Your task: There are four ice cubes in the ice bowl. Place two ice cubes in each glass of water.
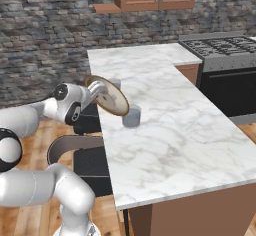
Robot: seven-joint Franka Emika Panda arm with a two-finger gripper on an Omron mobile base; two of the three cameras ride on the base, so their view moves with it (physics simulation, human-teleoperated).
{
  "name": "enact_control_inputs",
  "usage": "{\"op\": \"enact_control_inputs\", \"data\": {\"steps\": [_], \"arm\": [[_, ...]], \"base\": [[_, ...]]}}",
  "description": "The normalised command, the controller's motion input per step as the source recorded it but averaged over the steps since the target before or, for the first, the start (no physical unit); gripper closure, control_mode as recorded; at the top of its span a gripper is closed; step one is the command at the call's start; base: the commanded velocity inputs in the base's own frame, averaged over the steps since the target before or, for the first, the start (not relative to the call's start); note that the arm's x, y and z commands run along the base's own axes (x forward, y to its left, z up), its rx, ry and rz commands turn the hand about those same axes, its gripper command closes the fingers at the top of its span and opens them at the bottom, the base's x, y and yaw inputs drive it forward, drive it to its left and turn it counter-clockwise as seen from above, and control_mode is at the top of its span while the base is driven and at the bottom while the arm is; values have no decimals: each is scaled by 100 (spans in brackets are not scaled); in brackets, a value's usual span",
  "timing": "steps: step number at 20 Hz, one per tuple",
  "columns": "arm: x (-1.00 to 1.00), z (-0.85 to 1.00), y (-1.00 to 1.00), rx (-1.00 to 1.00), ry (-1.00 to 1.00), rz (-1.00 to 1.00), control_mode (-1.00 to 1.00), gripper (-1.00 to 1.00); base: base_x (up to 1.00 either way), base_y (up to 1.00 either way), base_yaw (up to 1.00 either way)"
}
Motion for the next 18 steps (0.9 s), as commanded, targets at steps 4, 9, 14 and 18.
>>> {"op": "enact_control_inputs", "data": {"steps": [4, 9, 14, 18], "arm": [[19, 23, 22, 4, 0, -3, -100, 100], [15, 20, 25, 4, 0, -3, -100, 100], [1, 16, 27, 11, 0, -10, -100, 100], [0, 20, 26, 10, 0, -12, -100, 100]], "base": [[0, 0, 0], [0, 0, 0], [0, 0, 0], [0, 0, 0]]}}
